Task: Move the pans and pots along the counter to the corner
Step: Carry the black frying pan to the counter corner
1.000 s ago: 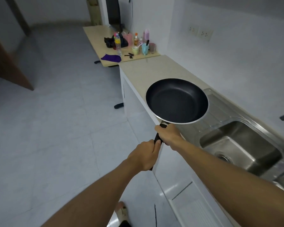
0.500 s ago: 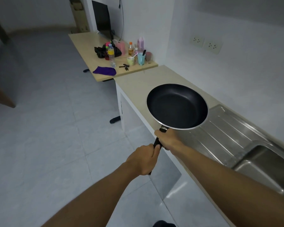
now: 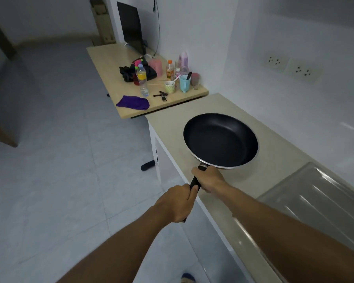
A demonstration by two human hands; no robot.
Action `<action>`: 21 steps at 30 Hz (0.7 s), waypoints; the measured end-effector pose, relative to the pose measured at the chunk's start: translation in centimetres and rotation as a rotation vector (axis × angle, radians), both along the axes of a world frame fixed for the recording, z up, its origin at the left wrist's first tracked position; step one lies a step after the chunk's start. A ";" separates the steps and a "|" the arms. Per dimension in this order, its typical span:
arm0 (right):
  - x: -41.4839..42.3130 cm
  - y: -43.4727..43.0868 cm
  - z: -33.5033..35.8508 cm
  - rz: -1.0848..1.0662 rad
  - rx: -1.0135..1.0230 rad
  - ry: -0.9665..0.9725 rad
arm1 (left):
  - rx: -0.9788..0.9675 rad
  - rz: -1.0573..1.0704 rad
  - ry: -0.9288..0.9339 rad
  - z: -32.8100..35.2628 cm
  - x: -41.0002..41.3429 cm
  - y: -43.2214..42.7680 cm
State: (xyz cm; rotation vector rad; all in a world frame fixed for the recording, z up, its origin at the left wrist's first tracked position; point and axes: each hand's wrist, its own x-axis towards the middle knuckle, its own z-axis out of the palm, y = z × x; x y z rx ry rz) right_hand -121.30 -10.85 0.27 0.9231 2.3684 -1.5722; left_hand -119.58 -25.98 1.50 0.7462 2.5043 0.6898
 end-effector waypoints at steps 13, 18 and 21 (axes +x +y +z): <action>-17.4 1.0 -2.6 -0.057 -0.019 -0.041 | -0.013 -0.072 -0.014 -2.7 -18.7 0.5; -23.4 0.3 -3.4 -0.143 -0.057 -0.070 | -0.002 -0.144 -0.041 -3.8 -25.9 -0.1; -26.3 0.1 -3.6 -0.207 -0.075 -0.068 | 0.000 -0.198 -0.068 -4.0 -29.8 -0.3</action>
